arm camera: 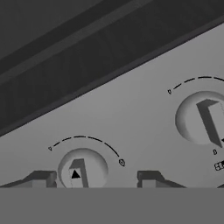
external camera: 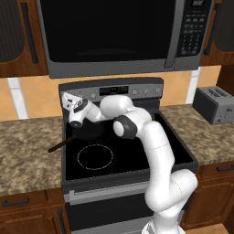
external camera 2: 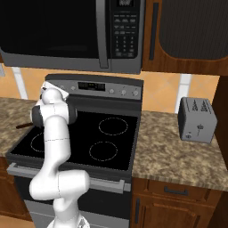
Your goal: Turn off the rear left burner of the stove.
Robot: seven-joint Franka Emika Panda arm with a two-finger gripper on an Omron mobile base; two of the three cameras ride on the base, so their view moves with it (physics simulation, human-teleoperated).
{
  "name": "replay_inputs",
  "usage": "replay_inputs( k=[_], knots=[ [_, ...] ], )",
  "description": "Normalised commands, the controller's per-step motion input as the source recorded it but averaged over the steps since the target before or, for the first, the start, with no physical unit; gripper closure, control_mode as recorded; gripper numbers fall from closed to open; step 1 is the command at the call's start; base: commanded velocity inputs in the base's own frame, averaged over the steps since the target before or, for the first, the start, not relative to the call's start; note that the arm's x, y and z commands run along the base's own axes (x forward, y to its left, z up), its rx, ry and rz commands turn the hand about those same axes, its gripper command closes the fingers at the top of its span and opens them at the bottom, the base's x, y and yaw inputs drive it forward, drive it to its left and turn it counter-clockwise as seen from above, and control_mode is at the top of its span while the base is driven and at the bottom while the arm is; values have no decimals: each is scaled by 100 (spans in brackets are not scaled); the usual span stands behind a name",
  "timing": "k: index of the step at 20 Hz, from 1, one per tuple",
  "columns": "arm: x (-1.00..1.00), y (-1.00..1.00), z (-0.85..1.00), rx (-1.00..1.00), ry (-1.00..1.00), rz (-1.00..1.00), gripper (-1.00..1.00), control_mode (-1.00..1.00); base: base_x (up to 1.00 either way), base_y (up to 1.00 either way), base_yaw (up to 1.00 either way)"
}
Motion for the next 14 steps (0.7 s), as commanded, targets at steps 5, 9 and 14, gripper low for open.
replay_inputs(
  k=[5,9,14],
  knots=[
    [15,-8,0,5,0,0,100,-100,0,0,0],
    [-2,-20,0,2,-3,0,100,-100,0,0,0],
    [-5,-23,0,11,-8,0,100,-100,0,0,0]
  ],
)
